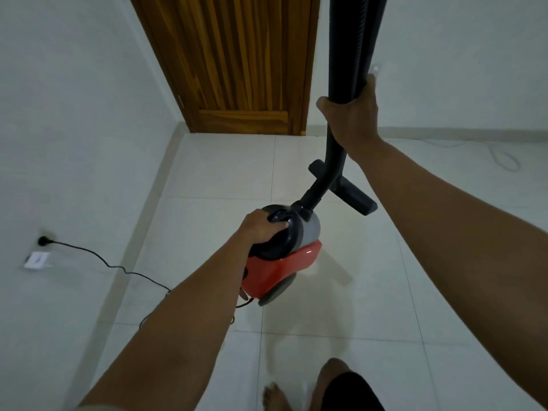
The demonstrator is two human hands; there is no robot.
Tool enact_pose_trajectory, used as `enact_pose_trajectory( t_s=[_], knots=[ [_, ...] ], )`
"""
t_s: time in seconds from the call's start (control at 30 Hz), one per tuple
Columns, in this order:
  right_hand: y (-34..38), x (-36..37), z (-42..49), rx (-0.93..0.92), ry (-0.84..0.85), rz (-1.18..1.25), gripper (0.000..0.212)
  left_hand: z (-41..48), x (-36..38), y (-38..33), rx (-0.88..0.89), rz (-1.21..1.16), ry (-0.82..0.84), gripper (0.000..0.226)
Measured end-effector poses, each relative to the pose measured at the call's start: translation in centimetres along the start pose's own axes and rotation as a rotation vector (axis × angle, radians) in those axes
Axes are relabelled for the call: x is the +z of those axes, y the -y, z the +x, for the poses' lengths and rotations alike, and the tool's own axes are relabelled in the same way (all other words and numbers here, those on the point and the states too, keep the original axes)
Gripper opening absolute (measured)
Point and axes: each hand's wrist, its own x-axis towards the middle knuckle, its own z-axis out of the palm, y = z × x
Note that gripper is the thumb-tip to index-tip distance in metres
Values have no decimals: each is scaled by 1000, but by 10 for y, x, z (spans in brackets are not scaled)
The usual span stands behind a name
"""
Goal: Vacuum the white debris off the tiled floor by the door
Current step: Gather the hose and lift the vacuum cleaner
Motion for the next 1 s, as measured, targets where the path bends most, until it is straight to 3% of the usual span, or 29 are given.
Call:
enact_pose_trajectory(
  t_s=[0.33, 0.63, 0.93, 1.0],
  knots=[
    [14, 103, 114, -20, 162, 137, 60, 99, -76, -10, -186, -249, -159, 47],
    [13, 255, 258, -32, 461, 251, 71, 220, -167, -5, -359, -363, -261, 58],
    [21, 448, 373, -4, 555, 267, 84, 364, -296, 51, -438, -453, -280, 58],
    [25, 493, 398, 17, 573, 253, 78, 399, -330, 67, -455, -468, -268, 56]
  ],
)
